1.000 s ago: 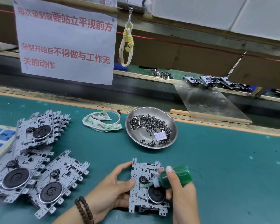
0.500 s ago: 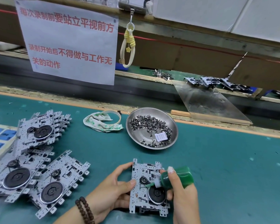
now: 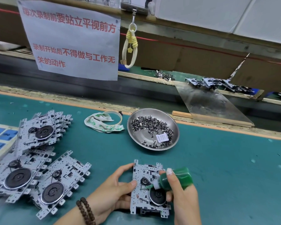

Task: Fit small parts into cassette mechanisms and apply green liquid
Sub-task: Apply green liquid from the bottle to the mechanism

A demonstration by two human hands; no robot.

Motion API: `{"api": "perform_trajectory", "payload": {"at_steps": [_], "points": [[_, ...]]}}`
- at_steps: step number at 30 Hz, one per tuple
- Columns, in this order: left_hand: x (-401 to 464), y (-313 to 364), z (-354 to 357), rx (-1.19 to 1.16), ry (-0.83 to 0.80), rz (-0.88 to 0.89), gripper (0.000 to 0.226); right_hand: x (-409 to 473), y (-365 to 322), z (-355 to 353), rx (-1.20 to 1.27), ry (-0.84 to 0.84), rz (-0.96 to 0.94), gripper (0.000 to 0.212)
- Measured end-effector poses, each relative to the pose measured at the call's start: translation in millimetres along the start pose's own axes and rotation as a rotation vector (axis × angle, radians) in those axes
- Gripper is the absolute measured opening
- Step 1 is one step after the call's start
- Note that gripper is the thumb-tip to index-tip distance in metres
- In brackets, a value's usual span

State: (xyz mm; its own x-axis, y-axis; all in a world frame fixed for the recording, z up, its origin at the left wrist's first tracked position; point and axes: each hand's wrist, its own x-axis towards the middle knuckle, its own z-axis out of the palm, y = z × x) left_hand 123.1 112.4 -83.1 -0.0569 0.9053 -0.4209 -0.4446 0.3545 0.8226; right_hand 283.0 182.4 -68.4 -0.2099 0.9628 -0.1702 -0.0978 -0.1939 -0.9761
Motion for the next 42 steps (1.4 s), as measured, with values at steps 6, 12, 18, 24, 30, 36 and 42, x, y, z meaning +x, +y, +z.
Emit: {"api": "perform_trajectory", "payload": {"at_steps": [6, 12, 18, 24, 30, 36, 42], "points": [[-2.0, -1.5, -1.3, -0.001, 0.017, -0.003, 0.046, 0.5, -0.1, 1.5, -0.016, 0.029, -0.019, 0.026], [-2.2, -0.4, -0.2, 0.003, 0.026, -0.007, 0.046, 0.4, 1.3, 0.5, -0.042, 0.061, -0.018, 0.011], [-3.2, 0.2, 0.3, -0.009, 0.031, -0.006, 0.044, -0.2, 1.2, 0.7, -0.051, 0.062, -0.020, 0.018], [-4.6, 1.0, 2.7, -0.020, 0.030, -0.003, 0.044, 0.9, 1.4, 1.0, -0.015, 0.084, -0.031, 0.014], [-4.5, 1.8, 2.7, -0.023, 0.033, -0.004, 0.044, 1.5, -1.0, 2.5, -0.019, 0.062, -0.020, 0.013], [-5.1, 1.2, 2.4, -0.018, 0.037, -0.003, 0.044, 0.3, -0.6, 1.6, 0.000, 0.089, -0.003, 0.014], [-4.9, 1.1, 2.5, -0.022, 0.037, -0.005, 0.045, -0.3, -0.6, 1.2, 0.003, 0.094, -0.003, 0.015]]}}
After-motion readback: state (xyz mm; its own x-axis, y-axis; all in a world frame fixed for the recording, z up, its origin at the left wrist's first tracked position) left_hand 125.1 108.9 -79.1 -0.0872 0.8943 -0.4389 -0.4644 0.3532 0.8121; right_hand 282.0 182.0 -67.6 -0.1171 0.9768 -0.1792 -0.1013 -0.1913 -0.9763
